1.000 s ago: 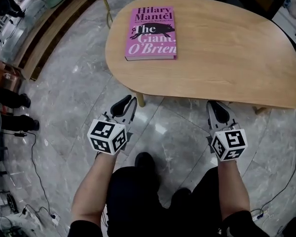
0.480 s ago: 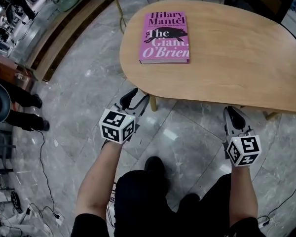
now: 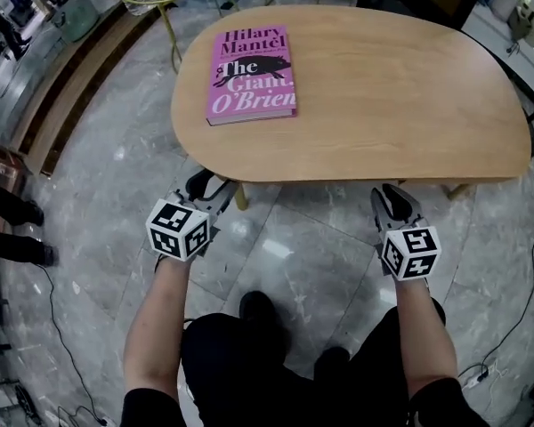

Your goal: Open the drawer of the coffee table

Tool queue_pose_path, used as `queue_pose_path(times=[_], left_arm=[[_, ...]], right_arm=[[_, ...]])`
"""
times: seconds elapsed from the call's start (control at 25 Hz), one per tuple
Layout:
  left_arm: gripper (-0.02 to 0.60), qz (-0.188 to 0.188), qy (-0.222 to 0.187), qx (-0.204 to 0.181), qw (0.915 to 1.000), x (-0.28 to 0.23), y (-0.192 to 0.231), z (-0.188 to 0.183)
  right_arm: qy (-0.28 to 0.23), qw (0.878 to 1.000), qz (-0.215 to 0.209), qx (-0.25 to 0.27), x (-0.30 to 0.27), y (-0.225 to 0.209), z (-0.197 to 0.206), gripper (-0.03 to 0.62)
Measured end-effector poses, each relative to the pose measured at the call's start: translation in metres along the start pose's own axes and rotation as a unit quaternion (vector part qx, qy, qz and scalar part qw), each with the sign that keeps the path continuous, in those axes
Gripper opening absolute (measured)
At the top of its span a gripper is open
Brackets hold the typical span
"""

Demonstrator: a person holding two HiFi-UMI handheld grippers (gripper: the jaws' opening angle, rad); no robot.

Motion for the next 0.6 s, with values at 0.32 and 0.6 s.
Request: queue_pose_path(times=[0.32,0.6], left_arm=[[0.196,-0.015,0.008,-0.001,0.9999,0.001,-0.004,-0.002],[0.199,-0.029,0.006,-0.001,0.9996,0.003,-0.005,-0.002]], right_arm=[[0.011,0.995,0.094,-0.016,0.033,-0.046,0.018,0.117],[-0.004,0.993,0.121,-0.005,0.040,-0.064,0.007,0.083]])
Point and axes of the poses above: the fingertips, and each gripper's own axes: x backward along the fingers, y to its left, z out of its underside, the point moved 4 cm from there along x, backward along the fingers, and after that the axes turned 13 degrees about -z, right-handed, at the moved point
